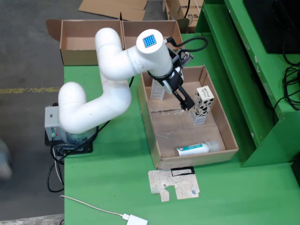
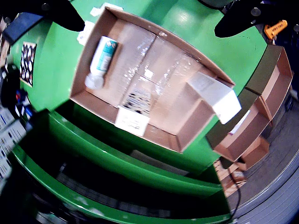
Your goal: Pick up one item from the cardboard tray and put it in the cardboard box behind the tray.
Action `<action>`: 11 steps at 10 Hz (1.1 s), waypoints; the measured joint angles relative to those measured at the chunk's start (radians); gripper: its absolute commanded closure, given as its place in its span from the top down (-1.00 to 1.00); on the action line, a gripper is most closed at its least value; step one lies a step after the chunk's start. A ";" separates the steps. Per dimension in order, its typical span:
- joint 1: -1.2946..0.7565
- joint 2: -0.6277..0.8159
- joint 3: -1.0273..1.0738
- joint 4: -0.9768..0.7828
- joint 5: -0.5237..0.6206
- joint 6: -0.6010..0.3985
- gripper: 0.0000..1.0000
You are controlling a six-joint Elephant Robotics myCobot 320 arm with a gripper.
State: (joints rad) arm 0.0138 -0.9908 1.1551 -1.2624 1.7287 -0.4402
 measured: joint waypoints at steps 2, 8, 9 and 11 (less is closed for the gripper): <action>-0.095 0.000 0.000 0.000 0.000 0.000 1.00; -0.285 0.000 0.000 0.000 0.002 0.000 1.00; -0.285 0.000 0.000 0.000 0.002 0.000 1.00; -0.287 0.000 0.000 0.000 0.002 0.000 1.00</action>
